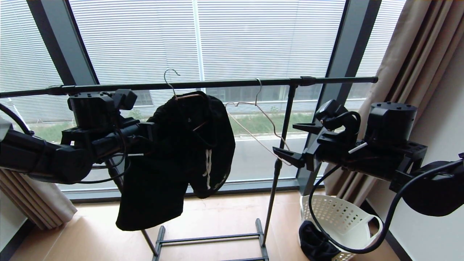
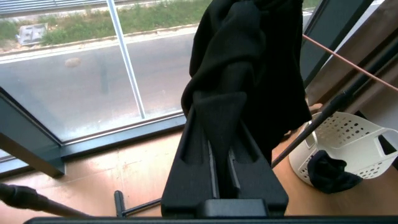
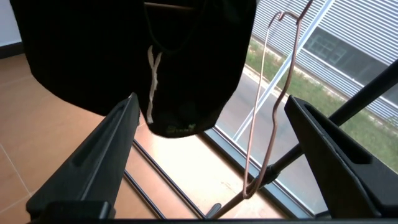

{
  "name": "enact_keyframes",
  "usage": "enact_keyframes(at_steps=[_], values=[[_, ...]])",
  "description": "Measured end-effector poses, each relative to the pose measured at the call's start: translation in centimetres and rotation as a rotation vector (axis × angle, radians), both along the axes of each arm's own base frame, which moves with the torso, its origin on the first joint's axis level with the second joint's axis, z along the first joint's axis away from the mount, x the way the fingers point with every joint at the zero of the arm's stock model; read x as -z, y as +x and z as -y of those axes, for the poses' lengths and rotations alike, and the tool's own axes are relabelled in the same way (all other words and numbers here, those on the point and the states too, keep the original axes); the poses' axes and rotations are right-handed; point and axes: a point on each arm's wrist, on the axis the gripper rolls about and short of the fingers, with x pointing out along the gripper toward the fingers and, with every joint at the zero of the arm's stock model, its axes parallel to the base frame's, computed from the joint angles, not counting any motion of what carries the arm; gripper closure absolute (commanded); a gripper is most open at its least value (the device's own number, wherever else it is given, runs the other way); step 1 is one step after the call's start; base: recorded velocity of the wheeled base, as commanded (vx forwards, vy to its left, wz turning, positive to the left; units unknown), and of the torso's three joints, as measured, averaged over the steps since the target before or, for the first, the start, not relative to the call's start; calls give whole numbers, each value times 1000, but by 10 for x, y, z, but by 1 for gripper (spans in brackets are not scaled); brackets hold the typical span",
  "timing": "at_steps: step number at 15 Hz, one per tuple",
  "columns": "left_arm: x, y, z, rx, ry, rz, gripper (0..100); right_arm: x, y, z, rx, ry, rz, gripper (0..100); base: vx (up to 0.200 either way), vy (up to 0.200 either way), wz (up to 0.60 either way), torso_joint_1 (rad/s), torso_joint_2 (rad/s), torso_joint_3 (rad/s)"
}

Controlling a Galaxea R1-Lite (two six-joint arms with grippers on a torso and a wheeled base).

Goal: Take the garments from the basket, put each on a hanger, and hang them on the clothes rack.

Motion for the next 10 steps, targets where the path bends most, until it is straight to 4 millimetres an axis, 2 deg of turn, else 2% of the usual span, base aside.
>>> enact_keyframes(at_steps=[5, 10], values=[[7, 18, 8, 14, 0, 4, 100, 1, 0, 0, 0, -2, -3, 0, 0, 0, 0, 0, 0, 0], [18, 27, 9, 14, 2, -19, 100, 2, -1, 0, -2, -4, -7, 0, 0, 0, 0, 0, 0, 0]])
